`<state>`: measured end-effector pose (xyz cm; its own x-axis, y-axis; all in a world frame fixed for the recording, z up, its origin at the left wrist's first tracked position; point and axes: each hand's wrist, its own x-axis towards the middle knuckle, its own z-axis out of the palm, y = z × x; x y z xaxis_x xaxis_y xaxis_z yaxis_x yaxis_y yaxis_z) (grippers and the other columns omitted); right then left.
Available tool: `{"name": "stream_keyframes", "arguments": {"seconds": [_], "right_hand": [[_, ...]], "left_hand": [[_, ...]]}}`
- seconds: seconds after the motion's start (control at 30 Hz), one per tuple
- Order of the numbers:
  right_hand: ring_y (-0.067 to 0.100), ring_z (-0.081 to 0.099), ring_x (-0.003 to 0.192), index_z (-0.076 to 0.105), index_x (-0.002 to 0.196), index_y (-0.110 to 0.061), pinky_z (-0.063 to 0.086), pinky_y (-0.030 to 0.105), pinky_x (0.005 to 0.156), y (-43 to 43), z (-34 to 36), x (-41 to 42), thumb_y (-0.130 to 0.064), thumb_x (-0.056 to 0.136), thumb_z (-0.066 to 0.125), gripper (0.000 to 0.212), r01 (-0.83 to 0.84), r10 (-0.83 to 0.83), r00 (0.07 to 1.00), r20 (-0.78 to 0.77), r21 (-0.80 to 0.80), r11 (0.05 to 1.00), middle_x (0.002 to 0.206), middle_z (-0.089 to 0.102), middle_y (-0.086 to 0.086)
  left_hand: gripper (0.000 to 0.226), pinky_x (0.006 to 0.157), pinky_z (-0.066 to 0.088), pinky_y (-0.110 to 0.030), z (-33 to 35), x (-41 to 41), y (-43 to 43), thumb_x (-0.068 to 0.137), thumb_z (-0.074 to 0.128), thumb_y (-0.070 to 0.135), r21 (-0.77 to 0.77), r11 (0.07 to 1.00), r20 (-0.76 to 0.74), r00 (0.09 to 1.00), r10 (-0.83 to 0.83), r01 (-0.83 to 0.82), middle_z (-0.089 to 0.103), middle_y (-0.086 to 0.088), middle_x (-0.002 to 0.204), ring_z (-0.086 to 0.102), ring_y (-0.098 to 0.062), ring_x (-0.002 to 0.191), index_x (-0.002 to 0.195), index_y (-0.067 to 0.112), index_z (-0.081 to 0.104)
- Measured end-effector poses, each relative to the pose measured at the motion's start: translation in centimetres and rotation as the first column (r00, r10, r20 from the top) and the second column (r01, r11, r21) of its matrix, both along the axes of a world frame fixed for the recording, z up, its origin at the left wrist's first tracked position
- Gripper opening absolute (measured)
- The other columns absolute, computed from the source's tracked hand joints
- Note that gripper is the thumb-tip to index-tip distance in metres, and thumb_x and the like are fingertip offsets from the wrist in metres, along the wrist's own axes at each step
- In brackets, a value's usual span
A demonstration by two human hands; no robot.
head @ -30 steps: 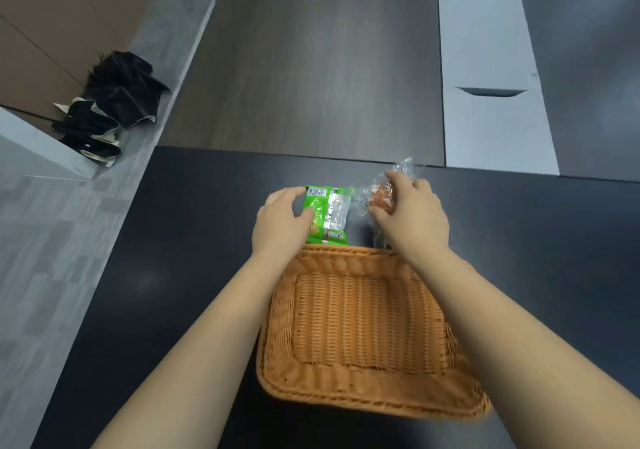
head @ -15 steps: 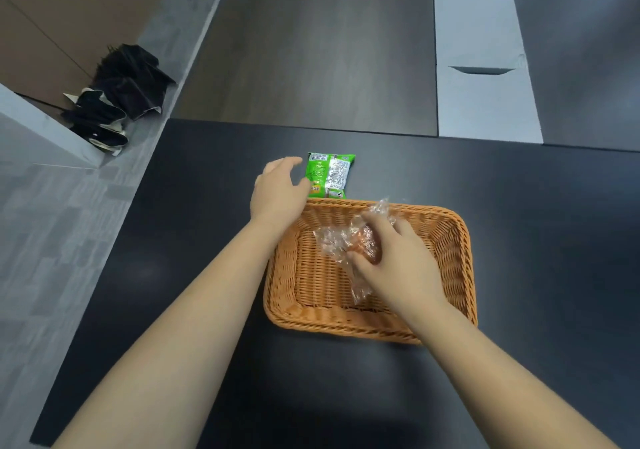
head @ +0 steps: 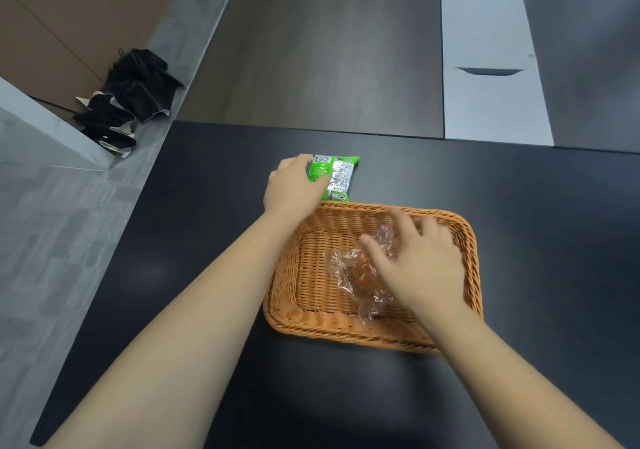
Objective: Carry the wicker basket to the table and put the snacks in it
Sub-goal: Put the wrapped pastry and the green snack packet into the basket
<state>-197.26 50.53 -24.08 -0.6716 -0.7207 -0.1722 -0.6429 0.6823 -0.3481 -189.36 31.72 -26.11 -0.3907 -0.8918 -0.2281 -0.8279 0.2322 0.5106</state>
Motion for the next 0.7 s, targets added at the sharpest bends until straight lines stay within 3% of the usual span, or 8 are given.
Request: {"name": "stream_keyframes", "arguments": {"seconds": [0.1, 0.2, 0.3, 0.37, 0.5, 0.7], "right_hand": [[0.034, 0.047, 0.112, 0.053, 0.130, -0.024, 0.042, 0.044, 0.088, -1.1, 1.0, -2.9, -0.053, 0.089, 0.043, 0.051, 0.116, -0.115, 0.993, 0.016, -0.171, 0.978, 0.117, 0.056, 0.013], [0.032, 0.044, 0.117, 0.051, 0.130, -0.023, 0.042, 0.045, 0.089, -2.4, 0.9, -5.4, -0.045, 0.094, 0.040, 0.044, 0.170, -0.156, 0.983, 0.096, -0.169, 0.971, 0.124, 0.053, 0.013], [0.032, 0.043, 0.120, 0.050, 0.131, -0.022, 0.041, 0.045, 0.090, -3.4, 0.2, -6.8, -0.042, 0.095, 0.037, 0.043, 0.181, -0.161, 0.978, 0.135, -0.151, 0.972, 0.129, 0.052, 0.012], [0.031, 0.042, 0.122, 0.050, 0.131, -0.022, 0.040, 0.043, 0.090, -3.9, -0.2, -7.2, -0.042, 0.095, 0.037, 0.043, 0.188, -0.166, 0.974, 0.156, -0.141, 0.972, 0.131, 0.051, 0.011], [0.031, 0.042, 0.123, 0.050, 0.131, -0.022, 0.040, 0.043, 0.091, -4.5, -0.7, -7.4, -0.041, 0.095, 0.037, 0.042, 0.189, -0.167, 0.972, 0.167, -0.126, 0.974, 0.131, 0.051, 0.011], [0.030, 0.042, 0.124, 0.051, 0.131, -0.022, 0.040, 0.043, 0.093, -4.8, -0.8, -7.1, -0.041, 0.096, 0.036, 0.042, 0.192, -0.167, 0.969, 0.184, -0.130, 0.973, 0.132, 0.052, 0.011]], "left_hand": [[0.078, 0.094, 0.044, -0.045, -0.4, -2.4, -1.5, 0.079, 0.054, 0.057, 0.086, 0.996, 0.148, 0.988, -0.040, 0.028, 0.037, -0.008, 0.149, 0.043, -0.033, 0.130, 0.147, 0.029, 0.029], [0.094, 0.094, 0.042, -0.047, -0.9, -4.9, -2.2, 0.073, 0.056, 0.068, 0.152, 0.987, 0.296, 0.951, -0.093, 0.050, 0.027, -0.011, 0.154, 0.035, -0.037, 0.135, 0.151, 0.035, 0.014], [0.098, 0.089, 0.043, -0.043, -1.7, -6.7, -2.4, 0.070, 0.061, 0.066, 0.172, 0.983, 0.386, 0.914, -0.128, 0.066, 0.024, -0.013, 0.152, 0.036, -0.037, 0.133, 0.150, 0.038, 0.012], [0.096, 0.078, 0.041, -0.039, -2.3, -7.3, -2.3, 0.071, 0.067, 0.058, 0.163, 0.985, 0.417, 0.900, -0.129, 0.065, 0.027, -0.013, 0.147, 0.041, -0.036, 0.128, 0.149, 0.038, 0.016], [0.084, 0.071, 0.037, -0.037, -2.9, -7.6, -2.5, 0.074, 0.069, 0.042, 0.126, 0.990, 0.374, 0.921, -0.110, 0.067, 0.034, -0.011, 0.139, 0.045, -0.036, 0.121, 0.145, 0.035, 0.024], [0.074, 0.080, 0.039, -0.037, 0.4, -7.8, -3.1, 0.072, 0.062, 0.042, 0.034, 0.995, 0.248, 0.963, -0.101, 0.095, 0.040, -0.009, 0.137, 0.047, -0.037, 0.120, 0.140, 0.034, 0.035]]}}
